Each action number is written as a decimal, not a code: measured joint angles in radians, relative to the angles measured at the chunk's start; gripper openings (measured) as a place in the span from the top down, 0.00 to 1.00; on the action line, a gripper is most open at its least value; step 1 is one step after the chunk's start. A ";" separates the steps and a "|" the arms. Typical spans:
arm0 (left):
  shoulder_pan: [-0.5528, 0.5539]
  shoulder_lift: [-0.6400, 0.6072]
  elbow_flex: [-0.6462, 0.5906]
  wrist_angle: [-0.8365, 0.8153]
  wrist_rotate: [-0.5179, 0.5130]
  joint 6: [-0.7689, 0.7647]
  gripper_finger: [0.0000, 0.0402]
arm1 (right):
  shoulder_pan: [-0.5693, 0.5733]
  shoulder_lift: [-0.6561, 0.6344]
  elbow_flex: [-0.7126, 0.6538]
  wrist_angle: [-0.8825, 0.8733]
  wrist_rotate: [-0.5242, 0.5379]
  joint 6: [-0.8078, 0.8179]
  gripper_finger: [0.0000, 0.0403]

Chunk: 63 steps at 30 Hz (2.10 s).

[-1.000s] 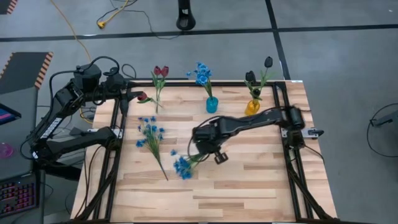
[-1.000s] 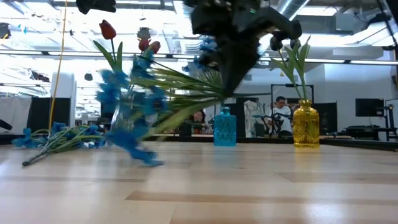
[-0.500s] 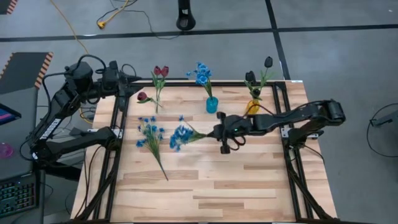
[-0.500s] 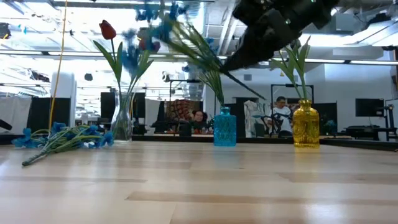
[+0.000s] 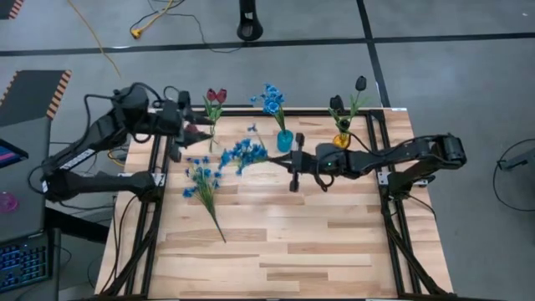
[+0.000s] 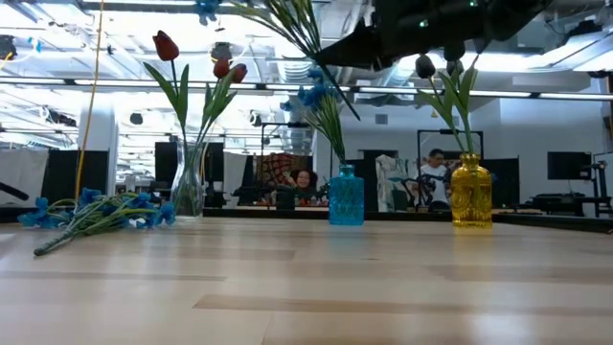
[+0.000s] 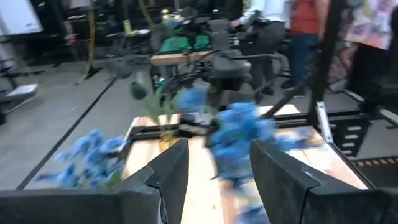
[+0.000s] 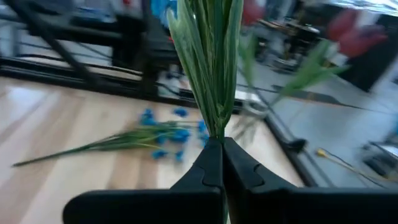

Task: Sort flowers into vase by color
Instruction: Put the bottom blue flowers into the blue vase

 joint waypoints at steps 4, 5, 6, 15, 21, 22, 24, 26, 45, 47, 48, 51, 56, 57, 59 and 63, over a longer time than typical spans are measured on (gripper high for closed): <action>-0.102 0.044 0.000 0.030 -0.044 0.038 0.60 | -0.009 0.000 0.000 -0.004 0.106 0.000 0.94; -0.124 0.051 0.000 0.030 -0.060 0.048 0.60 | -0.009 0.000 0.000 -0.004 0.134 -0.001 0.94; -0.147 0.058 0.000 0.030 -0.080 0.057 0.60 | -0.009 0.000 0.000 -0.004 0.157 -0.002 0.95; -0.325 0.139 0.000 0.031 -0.273 0.061 0.60 | -0.007 -0.102 0.000 -0.088 0.203 -0.054 0.94; -0.419 0.253 0.000 0.032 -0.318 0.061 0.60 | -0.011 -0.202 -0.035 -0.134 0.203 -0.121 0.94; -0.429 0.275 0.000 0.040 -0.322 0.061 0.60 | -0.014 -0.224 -0.047 -0.136 0.203 -0.120 0.94; -0.448 0.317 0.000 0.066 -0.327 0.060 0.60 | -0.021 -0.265 -0.065 -0.136 0.215 -0.108 0.94; -0.463 0.363 0.000 0.119 -0.331 0.058 0.60 | -0.023 -0.303 -0.088 -0.131 0.248 -0.091 0.94; -0.520 0.740 0.000 0.718 -0.980 -0.214 0.60 | -0.006 -0.311 -0.132 -0.079 0.408 0.034 0.94; -0.520 0.750 0.000 0.726 -1.040 -0.242 0.60 | 0.007 -0.313 -0.132 -0.075 0.408 0.032 0.94; -0.520 0.752 0.000 0.723 -1.061 -0.253 0.60 | 0.013 -0.315 -0.132 -0.076 0.408 0.029 0.94; -0.520 0.752 0.000 0.745 -1.078 -0.272 0.60 | 0.029 -0.314 -0.132 -0.062 0.404 0.026 0.94; -0.520 0.752 0.000 0.817 -1.061 -0.275 0.60 | 0.046 -0.314 -0.132 -0.047 0.404 0.026 0.94; -0.520 0.751 0.000 0.827 -1.047 -0.275 0.60 | 0.050 -0.314 -0.132 -0.039 0.404 0.026 0.94; -0.520 0.751 0.000 0.840 -1.029 -0.277 0.60 | 0.057 -0.314 -0.132 -0.028 0.404 0.025 0.94; -0.520 0.751 0.000 0.875 -1.027 -0.277 0.60 | 0.070 -0.314 -0.132 -0.023 0.403 0.026 0.94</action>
